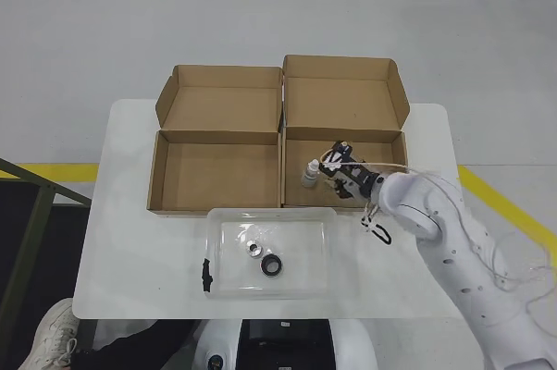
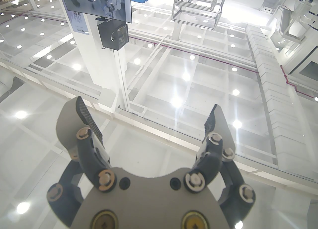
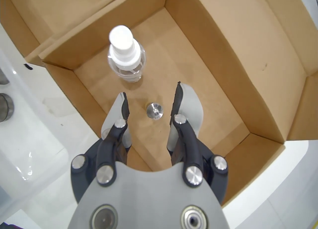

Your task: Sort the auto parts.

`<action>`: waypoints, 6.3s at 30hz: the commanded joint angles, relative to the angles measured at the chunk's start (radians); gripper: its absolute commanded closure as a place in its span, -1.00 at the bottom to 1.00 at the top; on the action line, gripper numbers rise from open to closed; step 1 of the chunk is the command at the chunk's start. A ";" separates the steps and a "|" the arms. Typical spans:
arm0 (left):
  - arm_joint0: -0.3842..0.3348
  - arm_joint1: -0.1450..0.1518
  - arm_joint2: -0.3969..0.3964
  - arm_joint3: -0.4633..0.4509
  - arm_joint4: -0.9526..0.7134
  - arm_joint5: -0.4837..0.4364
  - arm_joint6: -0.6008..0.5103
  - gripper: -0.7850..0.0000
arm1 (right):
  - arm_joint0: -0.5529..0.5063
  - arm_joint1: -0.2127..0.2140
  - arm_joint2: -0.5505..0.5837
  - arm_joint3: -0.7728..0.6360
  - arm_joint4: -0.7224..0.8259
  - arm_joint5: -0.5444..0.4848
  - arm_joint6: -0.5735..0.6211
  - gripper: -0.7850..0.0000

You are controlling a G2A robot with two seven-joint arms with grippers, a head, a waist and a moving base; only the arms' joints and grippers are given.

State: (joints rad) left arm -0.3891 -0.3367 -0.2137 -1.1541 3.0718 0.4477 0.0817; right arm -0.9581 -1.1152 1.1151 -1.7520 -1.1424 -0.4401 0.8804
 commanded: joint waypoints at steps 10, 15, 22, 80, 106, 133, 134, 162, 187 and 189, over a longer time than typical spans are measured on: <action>0.000 0.000 0.000 0.000 0.000 0.000 0.000 -1.00 | -0.231 0.034 0.094 -0.333 -0.066 -0.071 -0.053 0.06; 0.000 0.000 0.000 0.000 0.000 0.000 0.000 -1.00 | -0.304 0.039 0.056 -0.405 -0.127 -0.094 -0.067 0.05; 0.000 0.000 0.000 0.000 0.000 0.000 0.000 -1.00 | -0.339 0.038 -0.033 -0.426 -0.186 -0.149 -0.106 0.04; 0.000 0.000 0.000 0.000 0.000 0.000 0.000 -1.00 | -0.087 -0.039 -0.368 -0.046 -0.055 -0.206 -0.100 0.04; 0.000 0.000 0.000 0.000 0.000 0.000 0.000 -1.00 | -0.162 0.001 -0.220 -0.173 0.016 -0.295 -0.181 1.00; 0.000 0.000 0.000 0.000 0.000 0.000 0.000 -1.00 | -0.187 0.032 -0.013 -0.296 0.166 -0.418 -0.576 1.00; 0.000 0.000 0.000 0.000 0.000 0.000 0.000 -1.00 | -0.185 0.032 -0.006 -0.298 0.174 -0.416 -0.580 1.00; 0.000 0.000 0.000 0.000 0.000 0.000 0.000 -1.00 | -0.113 0.044 0.145 -0.366 0.383 -0.343 -0.613 1.00; 0.000 0.000 0.000 0.000 0.000 0.000 0.000 -1.00 | -0.077 0.015 -0.068 -0.194 0.227 -0.253 -0.575 1.00; 0.000 0.000 0.000 0.000 0.000 0.000 0.000 -1.00 | -0.059 0.009 -0.094 -0.164 0.219 -0.245 -0.579 1.00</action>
State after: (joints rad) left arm -0.3891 -0.3367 -0.2137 -1.1541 3.0718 0.4477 0.0817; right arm -1.0260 -1.1036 1.0325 -1.9308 -0.9192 -0.6888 0.3027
